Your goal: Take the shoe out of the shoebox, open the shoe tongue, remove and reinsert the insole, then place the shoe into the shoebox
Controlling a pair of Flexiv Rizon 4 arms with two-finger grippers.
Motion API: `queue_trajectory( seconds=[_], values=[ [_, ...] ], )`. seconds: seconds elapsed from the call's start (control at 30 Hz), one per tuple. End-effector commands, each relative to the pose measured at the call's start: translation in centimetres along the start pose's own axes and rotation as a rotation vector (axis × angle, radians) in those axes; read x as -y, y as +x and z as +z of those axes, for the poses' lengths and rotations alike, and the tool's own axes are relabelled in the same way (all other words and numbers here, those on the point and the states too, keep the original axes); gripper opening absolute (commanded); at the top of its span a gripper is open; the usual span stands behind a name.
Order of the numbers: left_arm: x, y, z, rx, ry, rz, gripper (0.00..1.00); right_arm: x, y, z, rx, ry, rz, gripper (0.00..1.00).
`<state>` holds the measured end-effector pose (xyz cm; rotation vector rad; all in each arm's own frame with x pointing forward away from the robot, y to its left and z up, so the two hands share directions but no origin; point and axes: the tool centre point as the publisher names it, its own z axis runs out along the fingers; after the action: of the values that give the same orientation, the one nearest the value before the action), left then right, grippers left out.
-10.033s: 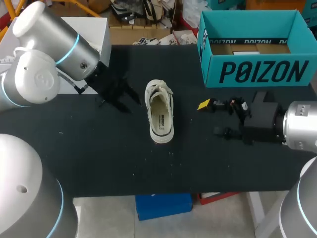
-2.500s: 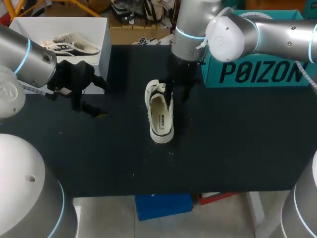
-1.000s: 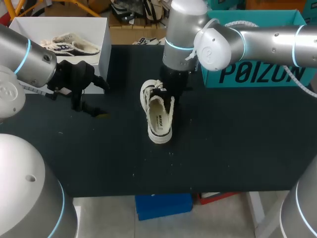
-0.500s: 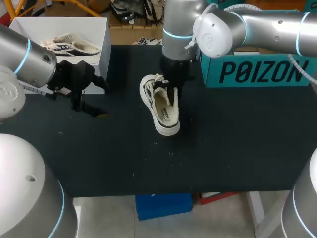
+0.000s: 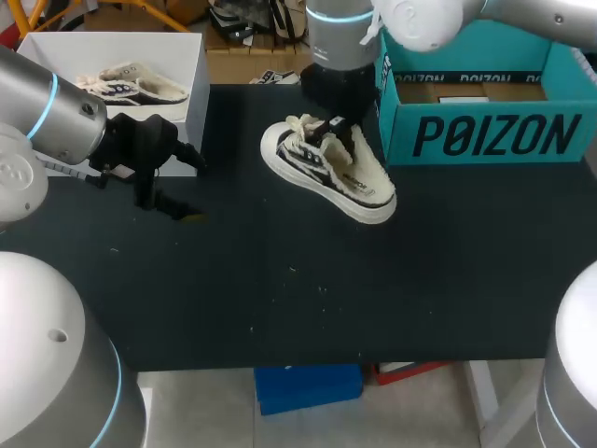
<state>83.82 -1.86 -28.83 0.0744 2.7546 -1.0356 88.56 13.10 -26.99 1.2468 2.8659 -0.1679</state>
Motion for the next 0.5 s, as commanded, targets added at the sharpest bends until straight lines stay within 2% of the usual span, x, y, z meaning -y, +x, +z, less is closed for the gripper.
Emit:
queue_trajectory(
  seconds=[0.03, 0.13, 0.27, 0.5],
  values=[
    [0.0, 0.1, 0.1, 0.003, -0.001, 0.001, 1.0, 1.6, -0.6, -5.7, 0.147, 0.013, -0.421, 0.0],
    [0.0, 0.1, 0.1, 0.003, -0.001, 0.001, 1.0, 2.6, -1.3, -6.2, 0.199, 0.035, -0.576, 0.0],
    [0.0, 0.1, 0.1, 0.003, -0.001, 0.001, 1.0, 3.9, -3.1, -6.5, 0.341, 0.096, -0.754, 0.0],
    [0.0, 0.1, 0.1, 0.003, -0.001, 0.001, 1.0, 3.9, -3.1, -6.5, 0.341, 0.096, -0.754, 0.0]
  ],
)
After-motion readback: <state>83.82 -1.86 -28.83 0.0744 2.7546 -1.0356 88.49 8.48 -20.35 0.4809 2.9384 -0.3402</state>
